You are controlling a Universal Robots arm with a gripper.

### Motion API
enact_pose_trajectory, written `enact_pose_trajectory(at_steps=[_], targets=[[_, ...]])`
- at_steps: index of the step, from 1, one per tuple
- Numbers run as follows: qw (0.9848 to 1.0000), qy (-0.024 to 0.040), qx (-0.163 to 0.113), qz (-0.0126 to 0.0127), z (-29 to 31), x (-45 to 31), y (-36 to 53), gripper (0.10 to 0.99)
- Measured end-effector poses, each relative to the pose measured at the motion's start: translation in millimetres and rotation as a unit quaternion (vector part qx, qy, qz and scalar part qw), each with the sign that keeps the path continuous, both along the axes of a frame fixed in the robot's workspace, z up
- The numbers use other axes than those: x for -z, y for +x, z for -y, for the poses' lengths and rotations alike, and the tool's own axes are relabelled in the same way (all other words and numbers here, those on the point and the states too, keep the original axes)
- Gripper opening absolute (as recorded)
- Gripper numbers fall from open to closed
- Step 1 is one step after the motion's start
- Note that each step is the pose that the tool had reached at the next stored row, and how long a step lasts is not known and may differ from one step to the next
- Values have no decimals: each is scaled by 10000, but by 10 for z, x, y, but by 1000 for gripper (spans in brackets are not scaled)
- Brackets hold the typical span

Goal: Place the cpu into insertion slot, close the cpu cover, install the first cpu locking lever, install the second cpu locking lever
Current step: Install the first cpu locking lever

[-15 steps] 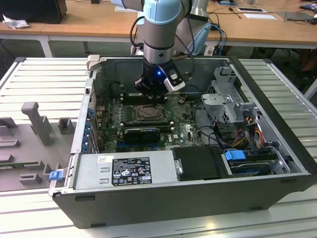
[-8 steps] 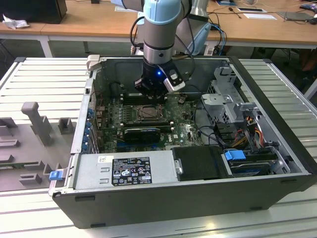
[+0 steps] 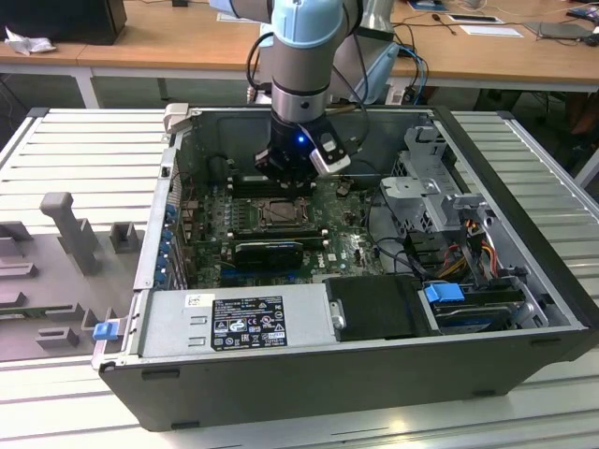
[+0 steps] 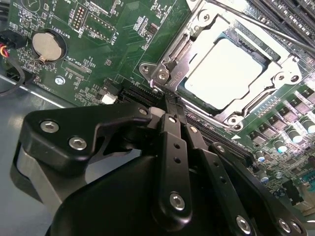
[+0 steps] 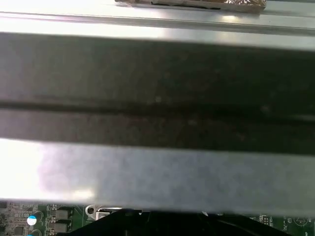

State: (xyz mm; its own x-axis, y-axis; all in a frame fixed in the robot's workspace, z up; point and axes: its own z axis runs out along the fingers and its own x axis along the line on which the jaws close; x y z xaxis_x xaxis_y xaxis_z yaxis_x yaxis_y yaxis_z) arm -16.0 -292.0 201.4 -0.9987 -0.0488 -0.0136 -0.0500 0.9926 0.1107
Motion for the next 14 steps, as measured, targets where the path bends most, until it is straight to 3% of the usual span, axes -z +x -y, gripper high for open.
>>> enact_pose_trajectory(at_steps=[5, 8, 14], targets=[[10000, 40, 1, 1, -1, -19, 2, 106], [10000, 39, 0, 0, 0, -133, 2, 106], [10000, 38, 0, 0, 24, -136, 2, 106]])
